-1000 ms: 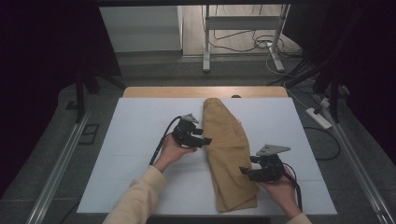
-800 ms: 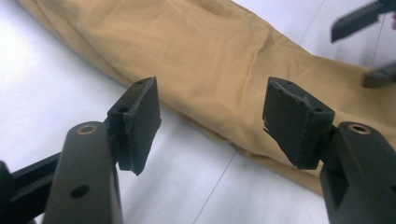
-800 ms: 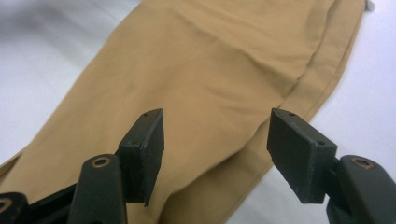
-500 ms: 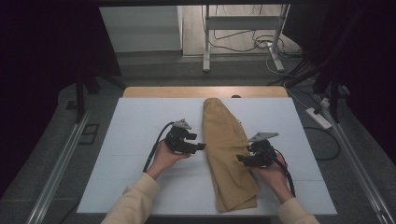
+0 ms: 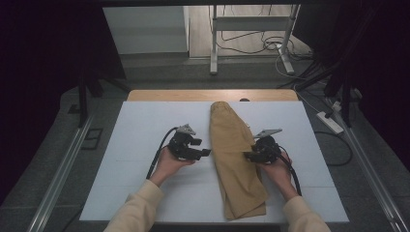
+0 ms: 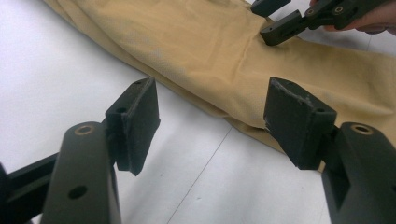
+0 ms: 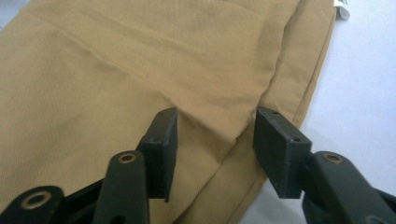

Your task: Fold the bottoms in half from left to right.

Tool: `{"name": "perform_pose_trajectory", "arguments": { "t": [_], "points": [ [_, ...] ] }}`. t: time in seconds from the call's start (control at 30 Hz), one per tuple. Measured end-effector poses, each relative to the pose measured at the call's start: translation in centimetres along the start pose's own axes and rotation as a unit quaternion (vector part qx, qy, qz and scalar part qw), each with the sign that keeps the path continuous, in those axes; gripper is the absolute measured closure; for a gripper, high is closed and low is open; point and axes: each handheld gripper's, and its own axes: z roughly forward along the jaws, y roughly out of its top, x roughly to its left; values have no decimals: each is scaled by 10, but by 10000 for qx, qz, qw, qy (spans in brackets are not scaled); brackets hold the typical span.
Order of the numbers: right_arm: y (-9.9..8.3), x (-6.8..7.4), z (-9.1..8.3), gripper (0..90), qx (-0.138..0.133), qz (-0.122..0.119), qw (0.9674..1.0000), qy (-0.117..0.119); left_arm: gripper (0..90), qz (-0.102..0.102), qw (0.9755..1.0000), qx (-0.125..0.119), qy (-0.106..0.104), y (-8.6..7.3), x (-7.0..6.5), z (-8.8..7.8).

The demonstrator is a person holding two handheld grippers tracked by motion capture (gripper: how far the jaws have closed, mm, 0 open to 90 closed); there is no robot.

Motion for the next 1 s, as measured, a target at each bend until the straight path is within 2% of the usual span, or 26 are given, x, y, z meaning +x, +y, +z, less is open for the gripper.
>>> {"name": "perform_pose_trajectory", "arguments": {
  "t": [0.07,0.27,0.37,0.5,0.67,1.0],
  "points": [
    [0,1,1,558,-19,-64,10000,-43,350,-5,10000,19,3,0,0,0],
    [0,6,0,782,-6,-263,9996,-95,345,25,10000,90,-9,-3,-1,3],
    [0,6,-1,830,-17,-313,9995,-82,344,9,9999,106,-18,-3,-1,4],
    [0,7,-5,836,-65,-378,9992,-111,340,13,9999,100,-11,-3,-1,3],
    [0,6,-15,835,-160,-336,9992,-127,336,1,10000,66,8,-4,-1,-1],
    [-6,4,-28,835,-154,-340,9991,-220,332,-16,10000,4,43,-4,0,-6]
  ]
}}
